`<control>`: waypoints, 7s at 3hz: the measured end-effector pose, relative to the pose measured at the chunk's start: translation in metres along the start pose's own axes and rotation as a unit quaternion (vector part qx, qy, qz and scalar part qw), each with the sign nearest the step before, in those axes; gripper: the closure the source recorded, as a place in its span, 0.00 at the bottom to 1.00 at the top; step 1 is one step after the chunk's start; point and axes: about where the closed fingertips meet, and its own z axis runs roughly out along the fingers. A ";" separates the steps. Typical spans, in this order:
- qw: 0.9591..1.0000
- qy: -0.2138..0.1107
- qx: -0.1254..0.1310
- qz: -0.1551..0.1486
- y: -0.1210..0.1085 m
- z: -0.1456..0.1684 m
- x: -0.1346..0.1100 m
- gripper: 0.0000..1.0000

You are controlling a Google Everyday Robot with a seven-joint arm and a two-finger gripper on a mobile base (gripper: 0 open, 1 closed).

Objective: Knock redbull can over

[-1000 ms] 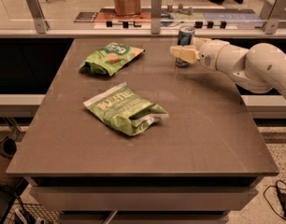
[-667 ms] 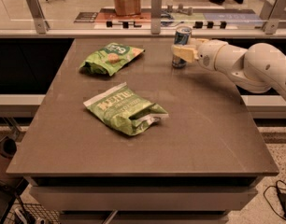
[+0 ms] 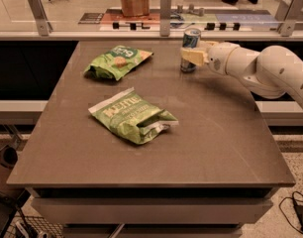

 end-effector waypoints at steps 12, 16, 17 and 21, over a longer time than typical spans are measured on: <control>0.906 0.390 0.029 -0.162 -0.014 -0.062 0.029 1.00; 0.909 0.380 -0.073 -0.155 0.017 -0.010 0.054 0.65; 0.902 0.394 -0.084 -0.157 0.024 -0.004 0.062 0.88; 0.901 0.396 -0.087 -0.156 0.026 -0.003 0.059 0.18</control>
Offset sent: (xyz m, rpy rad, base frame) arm 0.0024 -0.0083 0.0081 -0.0788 0.0554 0.0015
